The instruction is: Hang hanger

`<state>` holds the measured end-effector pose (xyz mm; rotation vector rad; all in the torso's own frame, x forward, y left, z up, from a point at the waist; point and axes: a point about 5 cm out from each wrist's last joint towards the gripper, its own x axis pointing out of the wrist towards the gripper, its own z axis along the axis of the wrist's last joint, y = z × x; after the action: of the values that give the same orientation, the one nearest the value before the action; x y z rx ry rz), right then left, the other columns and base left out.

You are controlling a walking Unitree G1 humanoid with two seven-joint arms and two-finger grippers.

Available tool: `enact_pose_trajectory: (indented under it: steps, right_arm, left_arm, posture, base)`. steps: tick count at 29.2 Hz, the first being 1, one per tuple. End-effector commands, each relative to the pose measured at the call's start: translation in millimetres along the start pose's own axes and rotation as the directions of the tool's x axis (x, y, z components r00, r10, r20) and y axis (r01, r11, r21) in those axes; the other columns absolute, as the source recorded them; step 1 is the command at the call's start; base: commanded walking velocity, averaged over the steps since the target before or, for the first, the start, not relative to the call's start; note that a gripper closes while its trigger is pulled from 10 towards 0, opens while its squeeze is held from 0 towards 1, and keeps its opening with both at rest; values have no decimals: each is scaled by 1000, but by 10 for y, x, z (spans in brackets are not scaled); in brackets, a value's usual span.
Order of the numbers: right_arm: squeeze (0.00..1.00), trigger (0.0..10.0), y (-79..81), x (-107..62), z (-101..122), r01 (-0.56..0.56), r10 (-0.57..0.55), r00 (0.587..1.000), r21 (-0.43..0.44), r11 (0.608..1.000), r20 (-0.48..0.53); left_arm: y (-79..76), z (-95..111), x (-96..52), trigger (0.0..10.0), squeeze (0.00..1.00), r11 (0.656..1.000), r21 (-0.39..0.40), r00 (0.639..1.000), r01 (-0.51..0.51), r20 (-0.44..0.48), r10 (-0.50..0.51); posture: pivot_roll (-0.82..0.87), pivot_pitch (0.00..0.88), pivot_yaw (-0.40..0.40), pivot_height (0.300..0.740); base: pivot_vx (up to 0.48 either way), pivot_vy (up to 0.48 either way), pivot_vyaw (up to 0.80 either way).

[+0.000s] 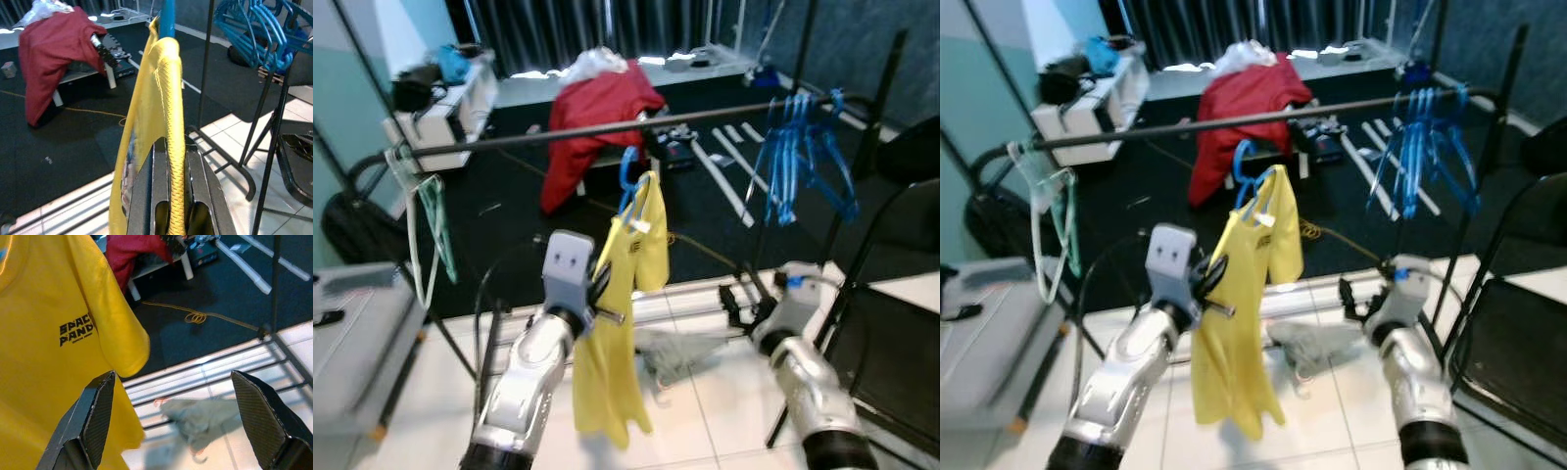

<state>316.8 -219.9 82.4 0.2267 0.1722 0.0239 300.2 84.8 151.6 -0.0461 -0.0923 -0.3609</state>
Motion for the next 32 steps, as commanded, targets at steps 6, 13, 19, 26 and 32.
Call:
enact_pose_trajectory:
  steps: [6, 13, 19, 26, 32]
  right_arm:
    - [0, 10000, 103, 21, -34, -26, 26, 1000, 11, 1000, -8]
    - [0, 10000, 102, 22, -32, -27, 27, 1000, 10, 1000, -10]
    - [0, 10000, 100, 23, -31, -27, 28, 1000, 7, 1000, -13]
    - [0, 10000, 97, 17, -40, -27, 27, 999, 4, 1000, -18]
    - [0, 10000, 94, 17, -42, -28, 28, 999, 2, 1000, -22]
  left_arm:
    - [231, 1, -10, 10000, 0, 990, 1, 990, -138, -12, 138]
    - [562, -18, -109, 10000, 0, 938, -66, 941, -339, -14, 339]
    - [708, -46, -151, 10000, 0, 890, -85, 894, -449, -33, 448]
    - [784, -194, -225, 10000, 0, 848, -57, 848, -527, -102, 520]
    - [735, -371, -249, 10000, 0, 866, -24, 852, -500, -190, 487]
  posture:
    - [-191, 0, 62, 740]
    - [-186, 0, 59, 740]
    - [-186, 0, 57, 740]
    - [-190, 0, 58, 740]
    - [-190, 0, 56, 740]
  base:
    - [470, 0, 0]
    - [84, 95, 0]
    - [0, 0, 0]
    - [0, 0, 0]
    - [0, 0, 0]
